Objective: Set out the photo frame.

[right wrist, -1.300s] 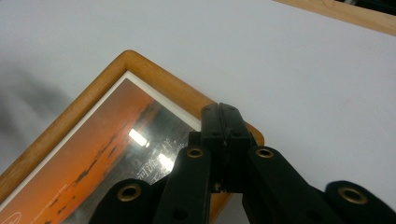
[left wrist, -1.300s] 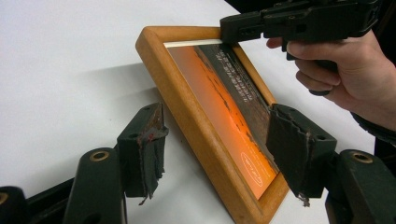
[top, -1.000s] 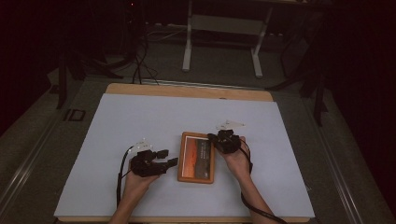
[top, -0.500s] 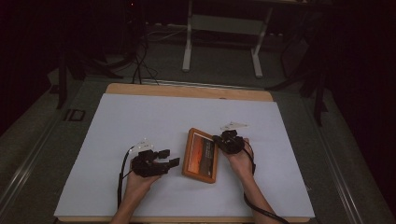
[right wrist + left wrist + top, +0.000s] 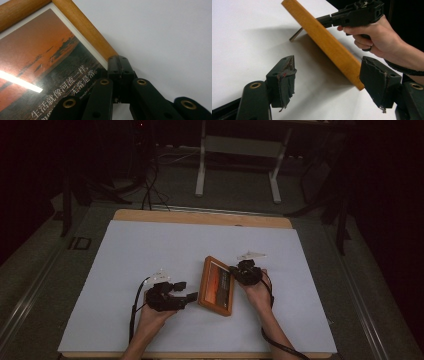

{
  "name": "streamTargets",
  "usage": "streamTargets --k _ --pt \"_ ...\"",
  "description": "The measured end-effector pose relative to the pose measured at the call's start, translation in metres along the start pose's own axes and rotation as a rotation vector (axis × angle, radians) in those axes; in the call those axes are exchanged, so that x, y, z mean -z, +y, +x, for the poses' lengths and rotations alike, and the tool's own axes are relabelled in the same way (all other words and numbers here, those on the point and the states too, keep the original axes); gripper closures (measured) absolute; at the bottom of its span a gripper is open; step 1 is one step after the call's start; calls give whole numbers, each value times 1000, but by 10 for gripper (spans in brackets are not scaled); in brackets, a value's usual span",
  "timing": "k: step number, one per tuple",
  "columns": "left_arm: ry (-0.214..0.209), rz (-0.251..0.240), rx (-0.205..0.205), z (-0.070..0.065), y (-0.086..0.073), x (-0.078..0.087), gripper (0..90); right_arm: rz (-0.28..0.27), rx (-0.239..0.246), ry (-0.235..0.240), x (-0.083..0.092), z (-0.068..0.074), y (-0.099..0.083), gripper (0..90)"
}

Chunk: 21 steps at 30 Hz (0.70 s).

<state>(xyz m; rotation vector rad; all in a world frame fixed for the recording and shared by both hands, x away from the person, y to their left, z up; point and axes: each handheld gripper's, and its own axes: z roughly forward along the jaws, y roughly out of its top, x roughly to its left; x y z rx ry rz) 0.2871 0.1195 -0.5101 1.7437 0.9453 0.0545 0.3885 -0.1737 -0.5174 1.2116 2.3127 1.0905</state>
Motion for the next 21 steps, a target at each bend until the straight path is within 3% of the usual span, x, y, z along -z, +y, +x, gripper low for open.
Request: streamTargets --k 6,13,21 --pt "-1 34 10 -9 4 -13 210 0 -1 0 0 0 0 900" --pt "5 94 12 -18 3 -34 199 1 3 -2 0 0 0 900" --pt "-1 116 32 -18 3 -43 284 0 1 -1 0 0 0 900"
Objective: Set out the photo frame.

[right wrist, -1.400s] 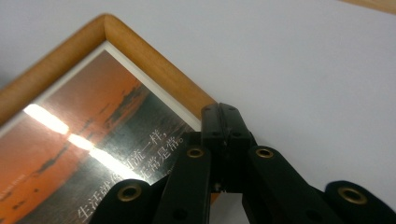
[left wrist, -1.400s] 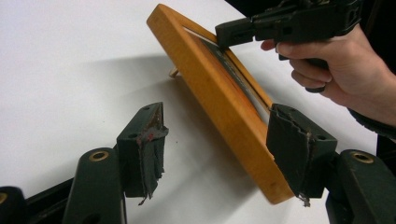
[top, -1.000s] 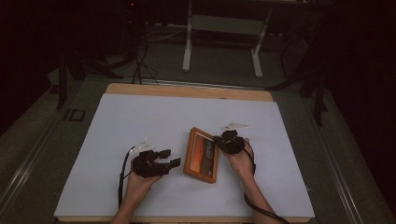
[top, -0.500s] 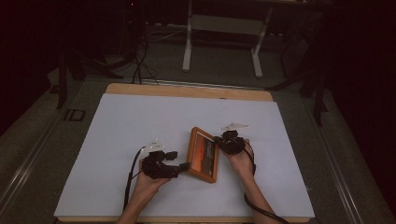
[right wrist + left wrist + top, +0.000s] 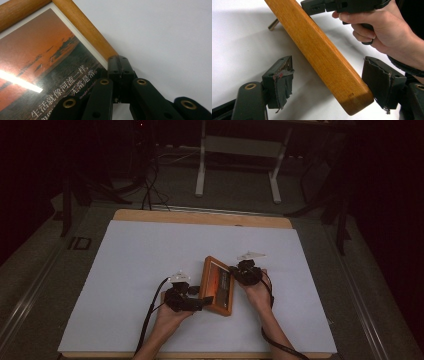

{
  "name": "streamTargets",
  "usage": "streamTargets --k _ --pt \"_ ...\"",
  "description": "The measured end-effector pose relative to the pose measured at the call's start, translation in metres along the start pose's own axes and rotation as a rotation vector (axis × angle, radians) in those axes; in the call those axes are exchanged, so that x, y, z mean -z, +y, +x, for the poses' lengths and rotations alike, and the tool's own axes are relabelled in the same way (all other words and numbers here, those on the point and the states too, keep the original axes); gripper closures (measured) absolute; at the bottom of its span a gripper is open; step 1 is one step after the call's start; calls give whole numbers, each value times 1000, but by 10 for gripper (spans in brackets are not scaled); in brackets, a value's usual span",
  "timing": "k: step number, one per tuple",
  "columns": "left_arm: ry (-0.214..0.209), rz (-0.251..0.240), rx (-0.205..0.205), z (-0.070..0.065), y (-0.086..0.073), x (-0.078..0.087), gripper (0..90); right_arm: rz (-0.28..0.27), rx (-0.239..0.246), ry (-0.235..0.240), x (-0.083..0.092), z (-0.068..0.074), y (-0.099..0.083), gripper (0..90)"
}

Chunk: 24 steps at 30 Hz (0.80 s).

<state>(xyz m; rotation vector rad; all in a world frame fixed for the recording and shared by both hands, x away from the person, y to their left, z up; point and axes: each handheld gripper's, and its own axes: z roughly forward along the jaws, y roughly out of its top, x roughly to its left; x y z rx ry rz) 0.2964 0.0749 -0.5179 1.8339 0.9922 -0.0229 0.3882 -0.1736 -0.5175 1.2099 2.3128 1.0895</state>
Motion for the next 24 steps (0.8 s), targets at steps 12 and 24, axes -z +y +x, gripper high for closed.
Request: streamTargets --k 12,24 --pt "-17 27 55 -3 2 -5 387 -3 2 -1 0 0 0 900" --pt "6 30 67 -8 2 -8 471 -5 8 1 0 0 0 900"
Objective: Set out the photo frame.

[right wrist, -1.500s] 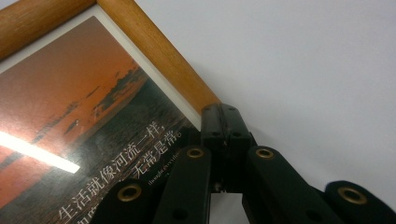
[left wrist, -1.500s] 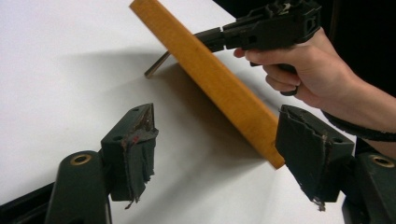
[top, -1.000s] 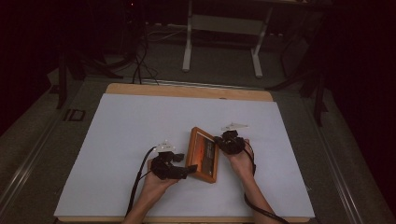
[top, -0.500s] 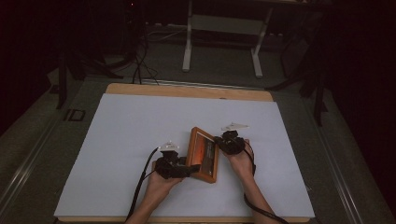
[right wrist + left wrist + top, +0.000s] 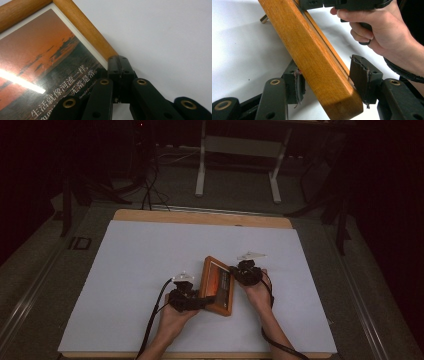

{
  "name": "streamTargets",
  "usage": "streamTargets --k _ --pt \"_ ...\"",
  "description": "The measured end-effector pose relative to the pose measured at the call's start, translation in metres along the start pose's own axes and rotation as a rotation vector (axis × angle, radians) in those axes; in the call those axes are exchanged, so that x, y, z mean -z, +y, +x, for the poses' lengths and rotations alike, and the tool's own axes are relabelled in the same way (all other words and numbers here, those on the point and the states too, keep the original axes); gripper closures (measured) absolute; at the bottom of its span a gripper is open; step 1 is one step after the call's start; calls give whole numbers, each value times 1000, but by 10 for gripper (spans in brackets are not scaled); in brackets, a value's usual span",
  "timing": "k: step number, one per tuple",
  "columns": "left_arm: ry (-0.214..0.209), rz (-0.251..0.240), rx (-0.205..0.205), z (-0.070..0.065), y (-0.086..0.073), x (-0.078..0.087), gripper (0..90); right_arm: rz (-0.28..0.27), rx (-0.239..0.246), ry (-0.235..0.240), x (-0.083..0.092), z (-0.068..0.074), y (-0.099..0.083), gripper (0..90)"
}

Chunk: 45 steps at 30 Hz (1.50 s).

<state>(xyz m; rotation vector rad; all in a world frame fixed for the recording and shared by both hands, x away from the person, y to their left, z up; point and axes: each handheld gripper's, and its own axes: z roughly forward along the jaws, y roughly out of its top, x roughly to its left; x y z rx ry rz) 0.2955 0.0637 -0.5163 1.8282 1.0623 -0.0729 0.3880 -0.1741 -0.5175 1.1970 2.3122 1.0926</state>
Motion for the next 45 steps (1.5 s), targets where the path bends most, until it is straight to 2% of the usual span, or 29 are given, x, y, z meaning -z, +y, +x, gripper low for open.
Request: streamTargets --k 17,27,32,40,45 --pt "-25 11 54 2 -1 -1 505 5 14 15 1 -2 1 900" --pt "-8 9 80 6 -3 -3 539 -6 31 4 11 -1 3 897" --pt "5 3 74 5 -4 -3 563 -17 47 1 19 -1 5 884" --pt "7 -5 52 1 -3 -2 578 -46 85 13 44 0 11 817" --pt "18 -27 8 -8 -1 -2 604 -47 118 9 58 2 16 786"
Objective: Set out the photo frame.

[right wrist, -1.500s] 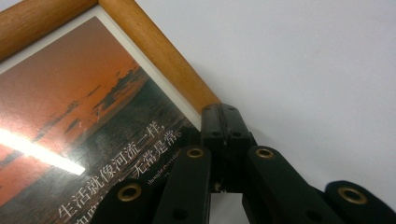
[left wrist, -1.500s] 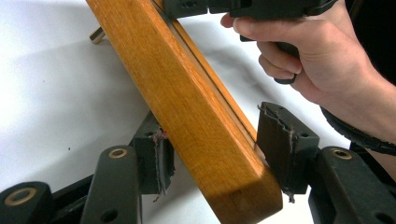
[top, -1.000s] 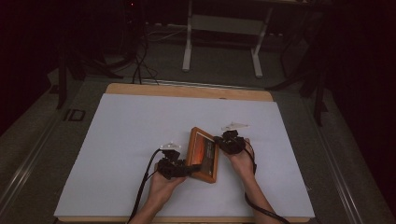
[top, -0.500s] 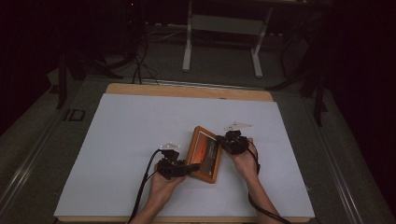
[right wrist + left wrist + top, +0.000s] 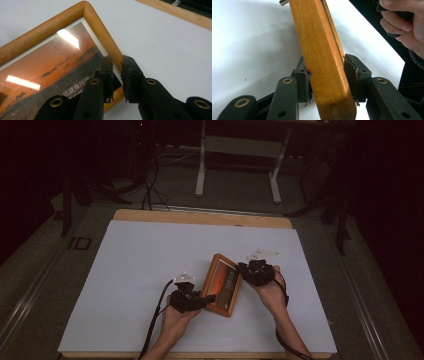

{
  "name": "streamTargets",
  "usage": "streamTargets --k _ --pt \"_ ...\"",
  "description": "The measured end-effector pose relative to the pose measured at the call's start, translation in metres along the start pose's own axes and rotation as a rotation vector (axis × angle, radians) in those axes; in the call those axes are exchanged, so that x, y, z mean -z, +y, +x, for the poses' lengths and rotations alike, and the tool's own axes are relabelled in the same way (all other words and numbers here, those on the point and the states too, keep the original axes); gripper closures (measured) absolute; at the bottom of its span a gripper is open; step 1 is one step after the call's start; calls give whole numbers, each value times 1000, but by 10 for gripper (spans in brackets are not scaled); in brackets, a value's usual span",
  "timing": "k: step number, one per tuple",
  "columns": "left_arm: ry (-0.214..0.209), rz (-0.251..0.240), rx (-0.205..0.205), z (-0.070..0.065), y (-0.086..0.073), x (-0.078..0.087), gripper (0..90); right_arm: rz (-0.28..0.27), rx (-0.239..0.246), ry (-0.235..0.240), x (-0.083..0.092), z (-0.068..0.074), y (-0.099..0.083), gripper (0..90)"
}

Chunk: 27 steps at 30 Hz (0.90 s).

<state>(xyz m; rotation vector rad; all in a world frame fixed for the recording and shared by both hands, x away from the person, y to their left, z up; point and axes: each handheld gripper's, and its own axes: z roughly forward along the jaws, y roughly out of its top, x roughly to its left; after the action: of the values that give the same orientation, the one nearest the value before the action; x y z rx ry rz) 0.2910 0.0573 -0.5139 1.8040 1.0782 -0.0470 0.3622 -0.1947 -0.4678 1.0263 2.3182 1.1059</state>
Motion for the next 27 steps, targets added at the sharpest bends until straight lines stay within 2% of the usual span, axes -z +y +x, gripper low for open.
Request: streamTargets --k 3,5,8,16,21,27 --pt "-1 -5 -15 -3 1 0 624 -13 3 -4 6 0 2 761" --pt "-18 -17 -21 -5 2 1 645 -23 3 -1 10 -1 3 738" --pt "-11 -16 -49 -9 2 1 651 -42 0 -1 18 0 3 708" --pt "-9 -23 -79 -13 3 0 659 -84 7 -7 39 2 8 660" --pt "-6 -28 -104 -16 4 -1 664 -96 16 -15 47 4 12 631" --pt "0 -32 -127 -19 4 -1 665 -121 6 -23 55 2 13 603"
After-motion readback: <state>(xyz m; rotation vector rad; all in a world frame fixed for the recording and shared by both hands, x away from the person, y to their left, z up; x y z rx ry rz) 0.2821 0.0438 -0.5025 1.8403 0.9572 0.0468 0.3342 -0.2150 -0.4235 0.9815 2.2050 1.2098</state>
